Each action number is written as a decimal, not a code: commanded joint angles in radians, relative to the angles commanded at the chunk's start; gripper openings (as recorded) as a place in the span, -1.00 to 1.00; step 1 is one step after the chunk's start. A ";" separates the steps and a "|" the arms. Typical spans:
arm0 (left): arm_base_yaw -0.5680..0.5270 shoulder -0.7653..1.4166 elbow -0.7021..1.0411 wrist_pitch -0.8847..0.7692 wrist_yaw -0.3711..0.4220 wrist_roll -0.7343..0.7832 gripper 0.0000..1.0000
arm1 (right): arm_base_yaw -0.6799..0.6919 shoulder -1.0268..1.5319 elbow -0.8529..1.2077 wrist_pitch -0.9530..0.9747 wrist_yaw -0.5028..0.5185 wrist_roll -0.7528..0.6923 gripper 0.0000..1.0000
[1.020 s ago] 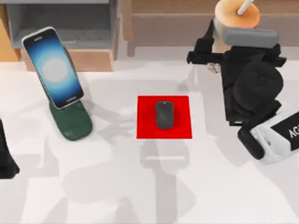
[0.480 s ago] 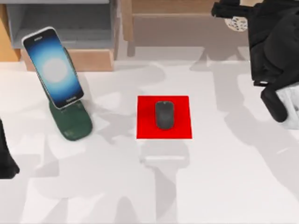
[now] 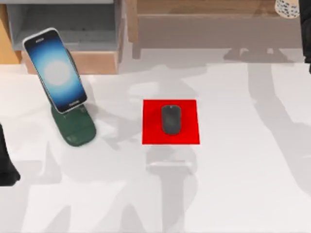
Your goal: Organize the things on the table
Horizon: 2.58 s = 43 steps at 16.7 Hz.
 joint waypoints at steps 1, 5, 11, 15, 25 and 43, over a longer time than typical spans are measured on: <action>0.000 0.000 0.000 0.000 0.000 0.000 1.00 | -0.023 0.001 0.014 -0.027 -0.014 0.000 -1.00; 0.000 0.000 0.000 0.000 0.000 0.000 1.00 | -0.092 0.020 0.087 -0.130 -0.078 -0.003 -1.00; 0.000 0.000 0.000 0.000 0.000 0.000 1.00 | -0.141 0.072 0.209 -0.275 -0.184 -0.009 -1.00; 0.000 0.000 0.000 0.000 0.000 0.000 1.00 | -0.158 0.095 0.276 -0.356 -0.242 -0.015 -1.00; 0.000 0.000 0.000 0.000 0.000 0.000 1.00 | -0.171 0.110 0.328 -0.426 -0.290 -0.022 -1.00; 0.000 0.000 0.000 0.000 0.000 0.000 1.00 | -0.210 -0.063 0.000 -0.143 -0.544 -0.214 -1.00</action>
